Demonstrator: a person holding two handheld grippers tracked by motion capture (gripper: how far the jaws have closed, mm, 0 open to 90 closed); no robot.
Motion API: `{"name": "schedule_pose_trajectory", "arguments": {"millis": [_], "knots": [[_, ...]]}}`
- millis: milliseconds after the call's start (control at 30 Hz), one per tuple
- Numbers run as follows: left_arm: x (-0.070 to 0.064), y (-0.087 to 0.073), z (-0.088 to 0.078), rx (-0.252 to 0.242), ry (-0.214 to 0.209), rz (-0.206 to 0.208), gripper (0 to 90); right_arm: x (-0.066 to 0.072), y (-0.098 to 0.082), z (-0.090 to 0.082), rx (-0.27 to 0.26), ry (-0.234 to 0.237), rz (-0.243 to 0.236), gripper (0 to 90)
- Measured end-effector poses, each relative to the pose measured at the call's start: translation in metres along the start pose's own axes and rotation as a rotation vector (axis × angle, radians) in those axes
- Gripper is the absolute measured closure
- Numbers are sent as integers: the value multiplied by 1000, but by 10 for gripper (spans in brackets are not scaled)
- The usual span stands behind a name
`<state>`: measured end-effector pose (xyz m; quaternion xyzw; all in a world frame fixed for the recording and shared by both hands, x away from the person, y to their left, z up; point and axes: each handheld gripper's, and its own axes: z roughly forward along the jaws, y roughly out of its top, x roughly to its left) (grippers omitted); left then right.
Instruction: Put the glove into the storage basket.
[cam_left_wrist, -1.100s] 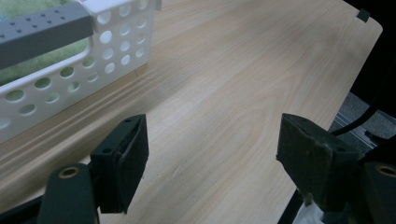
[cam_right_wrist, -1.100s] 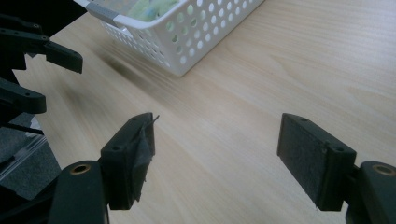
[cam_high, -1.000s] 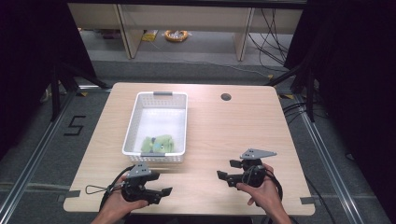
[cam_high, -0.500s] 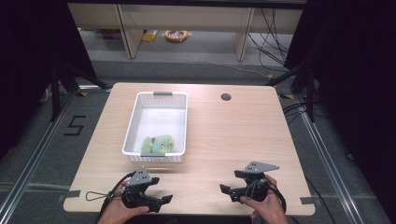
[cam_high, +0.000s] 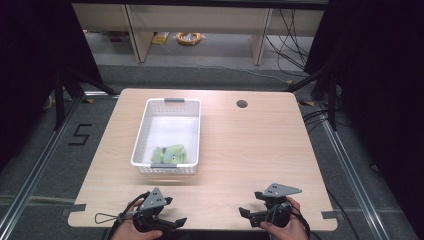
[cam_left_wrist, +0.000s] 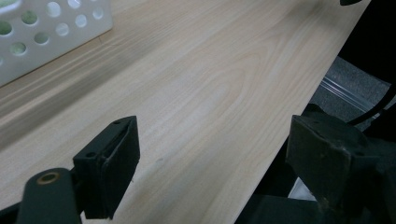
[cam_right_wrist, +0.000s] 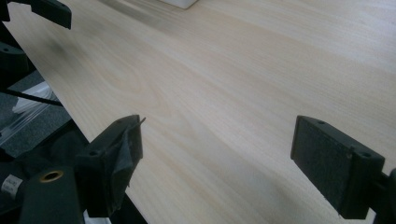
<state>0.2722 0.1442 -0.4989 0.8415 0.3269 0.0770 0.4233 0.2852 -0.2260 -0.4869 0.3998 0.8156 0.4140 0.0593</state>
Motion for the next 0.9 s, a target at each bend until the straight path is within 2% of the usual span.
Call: {"name": "schedule_pose_trajectory", "arguments": {"millis": [33, 67, 100, 133, 167, 200, 233, 267, 300, 333, 367, 400, 433, 467, 500, 533, 667, 700, 733, 833, 900], "knots": [[-2, -1, 0, -3, -6, -20, 170, 1, -1, -1, 1, -11, -6, 174], [-4, -1, 1, -16, -19, -28, 170, 3, -3, -2, 5, -15, 13, 173], [-4, -2, 2, -16, -24, -31, 170, 1, -4, -2, 7, -21, -17, 173], [-3, -2, 2, 8, -12, -21, 170, 2, -6, -1, 6, 0, -11, 172], [-5, -3, 2, -5, -28, -34, 170, 3, -7, -2, 16, -15, -12, 172], [-4, -2, 2, 1, -24, -12, 170, 3, -8, -3, 17, -20, -16, 171], [-4, -3, 2, 3, -25, -15, 170, 2, -9, -3, 20, -5, -19, 171], [-4, -3, 3, 4, -27, -14, 171, 5, -10, -4, 28, -20, 0, 171], [-4, -3, 3, 3, -28, -15, 171, 4, -11, -4, 22, -22, -21, 172], [-4, -3, 3, 4, -27, -15, 171, 6, -12, -4, 22, -14, 1, 172], [-4, -3, 3, 2, -26, -17, 171, 4, -12, -5, 17, -34, -27, 172], [-5, -3, 3, -3, -24, -28, 171, 4, -13, -5, 23, -38, -30, 172], [-3, -3, 3, 10, -16, -14, 171, 5, -13, -5, 25, -27, -26, 172], [-4, -3, 4, 7, -7, -33, 171, 5, -14, -5, 27, -27, -25, 172], [-3, -3, 3, 17, -23, -24, 171, 4, -14, -4, 22, -17, -33, 172], [-2, -3, 3, 10, -21, -8, 171, 4, -14, -3, 21, -18, -27, 172], [-2, -3, 3, 6, -22, -8, 171, 4, -15, -3, 32, -25, -33, 172], [-3, -3, 4, 12, -26, -27, 171, 4, -15, -3, 33, -26, -34, 172], [-3, -3, 3, 17, -18, -28, 171, 4, -15, -3, 34, -31, -34, 172], [-2, -4, 5, 1, -22, -25, 171, 4, -15, -3, 35, -37, -36, 171], [0, -3, 4, 20, -13, -10, 172, 4, -15, -3, 35, -39, -37, 171]]}}
